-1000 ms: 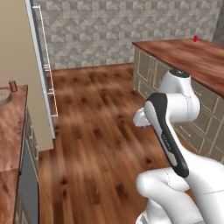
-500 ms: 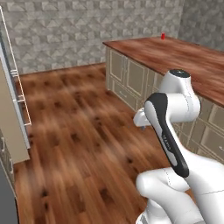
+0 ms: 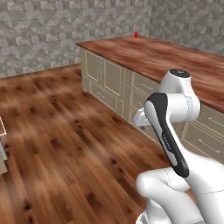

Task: Four empty soda cans are scattered around the kitchen. Gather all the cans and cluster them next to the stove for recycling.

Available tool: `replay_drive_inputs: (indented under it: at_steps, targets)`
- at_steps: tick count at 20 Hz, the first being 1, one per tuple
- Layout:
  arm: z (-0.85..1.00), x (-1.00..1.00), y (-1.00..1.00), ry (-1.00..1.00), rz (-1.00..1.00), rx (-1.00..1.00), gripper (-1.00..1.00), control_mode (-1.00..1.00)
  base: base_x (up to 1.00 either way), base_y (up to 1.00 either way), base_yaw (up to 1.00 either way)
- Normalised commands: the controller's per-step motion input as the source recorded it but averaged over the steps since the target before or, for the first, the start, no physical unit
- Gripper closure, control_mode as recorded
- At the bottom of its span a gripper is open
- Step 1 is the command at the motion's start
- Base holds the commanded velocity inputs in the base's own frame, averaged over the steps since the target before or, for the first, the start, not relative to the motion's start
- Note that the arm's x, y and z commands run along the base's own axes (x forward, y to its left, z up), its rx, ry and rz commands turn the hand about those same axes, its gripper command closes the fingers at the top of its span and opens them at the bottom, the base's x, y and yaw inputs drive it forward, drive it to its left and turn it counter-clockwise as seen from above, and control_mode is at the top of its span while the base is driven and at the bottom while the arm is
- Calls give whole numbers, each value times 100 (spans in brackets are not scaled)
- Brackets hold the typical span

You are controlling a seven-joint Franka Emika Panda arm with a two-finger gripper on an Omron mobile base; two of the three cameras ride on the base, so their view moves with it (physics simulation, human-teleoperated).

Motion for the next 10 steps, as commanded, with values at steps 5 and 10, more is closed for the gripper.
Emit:
replay_drive_inputs:
  at_steps: [5,10]
  targets:
    - [0,0,0,0,0,0,-100,100,-16,-32,-28]
    - [0,0,0,0,0,0,-100,100,-19,-35,-27]
